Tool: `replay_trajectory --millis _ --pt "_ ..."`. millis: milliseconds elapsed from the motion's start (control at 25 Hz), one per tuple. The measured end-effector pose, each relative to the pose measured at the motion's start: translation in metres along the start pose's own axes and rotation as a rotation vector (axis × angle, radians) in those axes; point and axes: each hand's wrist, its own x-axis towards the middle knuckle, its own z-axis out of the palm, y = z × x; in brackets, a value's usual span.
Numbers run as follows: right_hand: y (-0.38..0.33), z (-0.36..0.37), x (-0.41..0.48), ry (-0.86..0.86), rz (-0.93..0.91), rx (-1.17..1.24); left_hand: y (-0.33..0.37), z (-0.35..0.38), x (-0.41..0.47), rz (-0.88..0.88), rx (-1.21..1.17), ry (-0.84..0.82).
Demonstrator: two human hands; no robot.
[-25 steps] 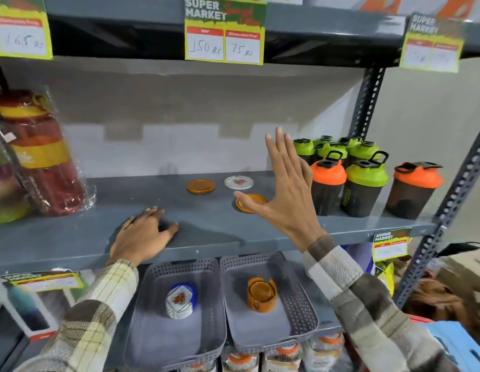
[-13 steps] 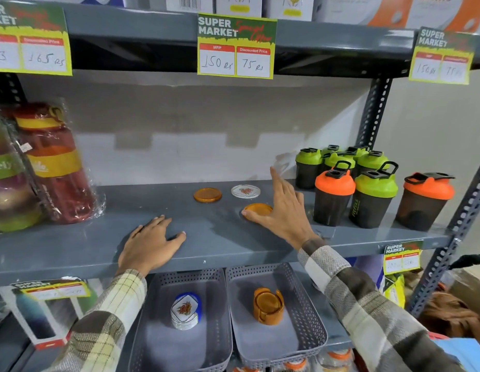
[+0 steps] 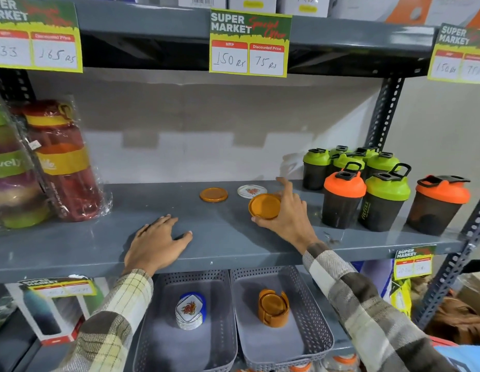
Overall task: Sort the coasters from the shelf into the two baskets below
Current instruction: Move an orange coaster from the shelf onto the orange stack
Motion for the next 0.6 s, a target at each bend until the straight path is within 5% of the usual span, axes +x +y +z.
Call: replay_trajectory --millis 360,600 --pt "-0.097 -0.092 -0.058 0.347 -0.424 0.121 -0.001 0.0 -0.002 0.0 -0.02 -0.011" --pt "-0.13 -0.125 -0.088 0.406 -0.5 0.149 -0.002 0.001 0.001 0.016 0.007 -0.034"
